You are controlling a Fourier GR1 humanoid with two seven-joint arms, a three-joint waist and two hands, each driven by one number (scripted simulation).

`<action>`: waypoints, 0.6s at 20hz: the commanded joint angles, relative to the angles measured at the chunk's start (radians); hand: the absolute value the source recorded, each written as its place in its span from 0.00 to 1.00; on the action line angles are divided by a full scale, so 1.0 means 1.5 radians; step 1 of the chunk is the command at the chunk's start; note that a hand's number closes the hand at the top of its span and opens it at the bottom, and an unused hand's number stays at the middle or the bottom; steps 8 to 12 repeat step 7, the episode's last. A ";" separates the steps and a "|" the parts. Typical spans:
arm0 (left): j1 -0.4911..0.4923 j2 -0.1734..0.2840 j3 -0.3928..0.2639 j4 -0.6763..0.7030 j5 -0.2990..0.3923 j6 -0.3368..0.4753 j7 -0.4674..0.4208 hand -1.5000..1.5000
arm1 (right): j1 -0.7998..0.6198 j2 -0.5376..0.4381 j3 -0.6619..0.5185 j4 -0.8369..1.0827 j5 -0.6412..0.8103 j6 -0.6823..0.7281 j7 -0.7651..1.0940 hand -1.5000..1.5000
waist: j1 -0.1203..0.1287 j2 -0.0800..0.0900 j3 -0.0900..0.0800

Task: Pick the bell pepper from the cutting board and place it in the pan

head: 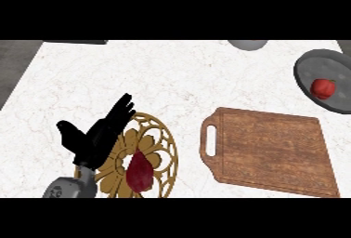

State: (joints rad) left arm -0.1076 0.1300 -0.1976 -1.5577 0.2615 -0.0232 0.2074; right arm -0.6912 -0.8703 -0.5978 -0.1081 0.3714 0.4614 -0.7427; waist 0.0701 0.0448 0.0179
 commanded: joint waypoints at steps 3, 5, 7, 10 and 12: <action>0.006 0.008 0.011 0.009 0.008 -0.010 -0.005 0.50 | 0.028 -0.019 0.006 -0.017 0.000 0.107 -0.065 0.00 | -0.003 -0.002 0.000; 0.005 0.002 0.007 0.008 0.000 -0.001 -0.004 0.50 | 0.042 -0.020 0.008 -0.020 -0.002 0.122 -0.073 0.00 | -0.009 -0.006 -0.001; -0.004 0.002 0.023 0.009 0.018 -0.001 0.005 0.50 | 0.050 -0.023 0.011 -0.028 -0.001 0.129 -0.079 0.00 | -0.012 -0.006 0.000; -0.004 0.002 0.023 0.009 0.018 -0.001 0.005 0.50 | 0.050 -0.023 0.011 -0.028 -0.001 0.129 -0.079 0.00 | -0.012 -0.006 0.000; -0.004 0.002 0.023 0.009 0.018 -0.001 0.005 0.50 | 0.050 -0.023 0.011 -0.028 -0.001 0.129 -0.079 0.00 | -0.012 -0.006 0.000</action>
